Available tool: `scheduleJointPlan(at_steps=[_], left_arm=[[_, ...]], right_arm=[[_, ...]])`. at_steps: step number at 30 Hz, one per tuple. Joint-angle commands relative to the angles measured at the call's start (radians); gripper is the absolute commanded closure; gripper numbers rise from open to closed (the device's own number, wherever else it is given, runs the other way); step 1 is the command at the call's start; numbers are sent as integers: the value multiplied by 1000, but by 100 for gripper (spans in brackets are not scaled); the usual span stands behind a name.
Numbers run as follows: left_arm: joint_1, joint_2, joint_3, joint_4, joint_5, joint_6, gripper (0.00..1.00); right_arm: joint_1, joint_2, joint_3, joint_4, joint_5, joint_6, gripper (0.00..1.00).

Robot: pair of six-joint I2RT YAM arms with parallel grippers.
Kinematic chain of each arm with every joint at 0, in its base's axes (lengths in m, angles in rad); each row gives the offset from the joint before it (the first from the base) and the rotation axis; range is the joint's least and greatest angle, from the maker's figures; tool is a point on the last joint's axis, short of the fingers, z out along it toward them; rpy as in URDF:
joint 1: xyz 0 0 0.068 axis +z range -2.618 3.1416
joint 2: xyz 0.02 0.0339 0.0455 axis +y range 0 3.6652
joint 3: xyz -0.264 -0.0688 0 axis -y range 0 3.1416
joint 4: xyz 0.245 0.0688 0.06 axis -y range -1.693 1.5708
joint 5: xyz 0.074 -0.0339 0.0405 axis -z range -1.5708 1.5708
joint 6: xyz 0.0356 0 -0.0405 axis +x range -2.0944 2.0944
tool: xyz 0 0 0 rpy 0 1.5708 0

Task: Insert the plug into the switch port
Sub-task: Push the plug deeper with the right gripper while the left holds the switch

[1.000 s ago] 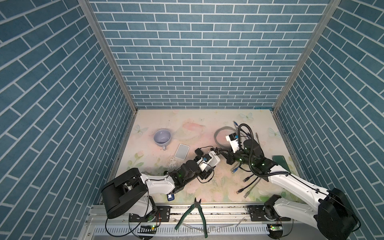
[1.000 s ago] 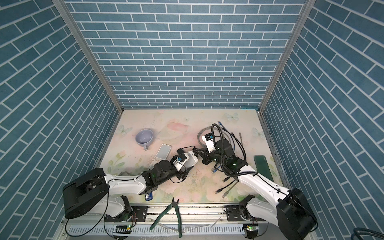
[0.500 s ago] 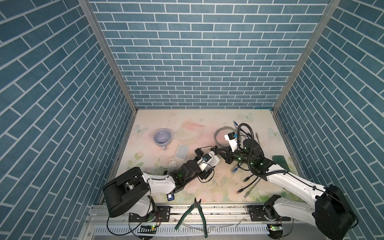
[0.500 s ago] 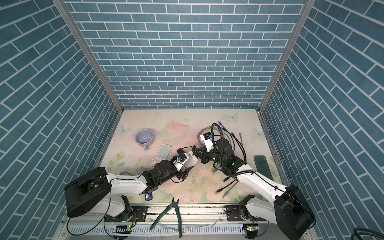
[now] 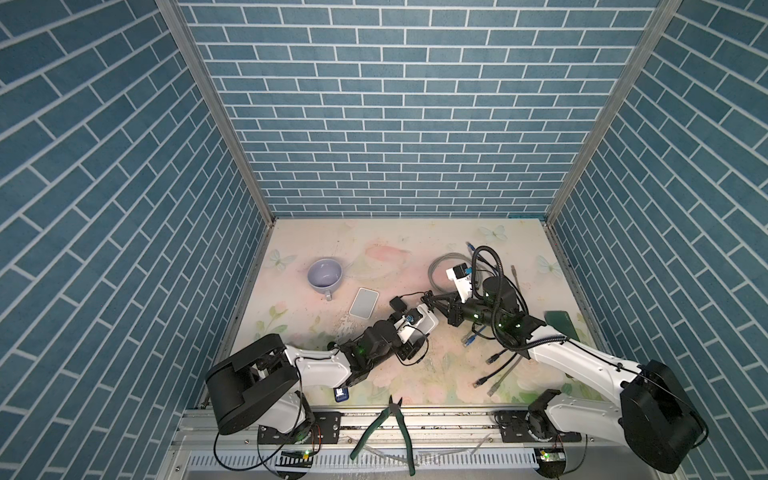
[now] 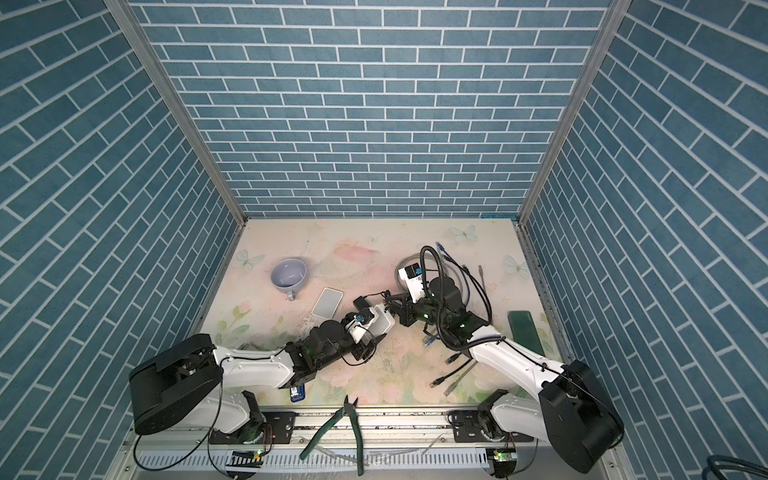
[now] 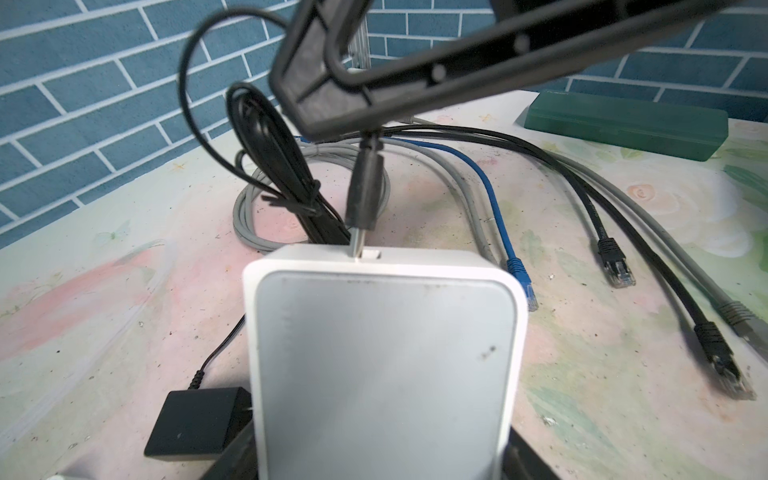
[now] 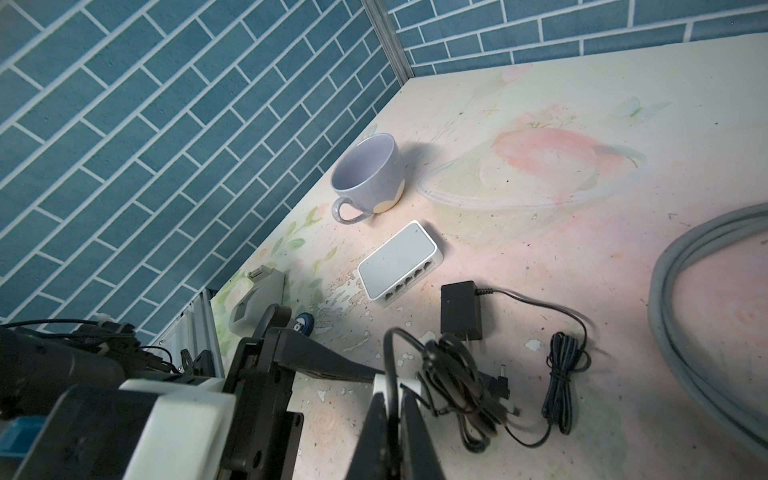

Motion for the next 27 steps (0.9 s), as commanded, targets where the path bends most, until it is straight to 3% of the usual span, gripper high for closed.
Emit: scheduleJointPlan(at_steps=[1,22,27], left_arm=[[0,-4,25,84,16,-5,54],[0,-21,21,86,15,4,54],[0,-29,21,75,12,6,54]], right_arm=[[6,26,6,-15,-44,27,91],[21,74,16,-10,-58,21,88],[24,79,16,-3,-54,19,96]])
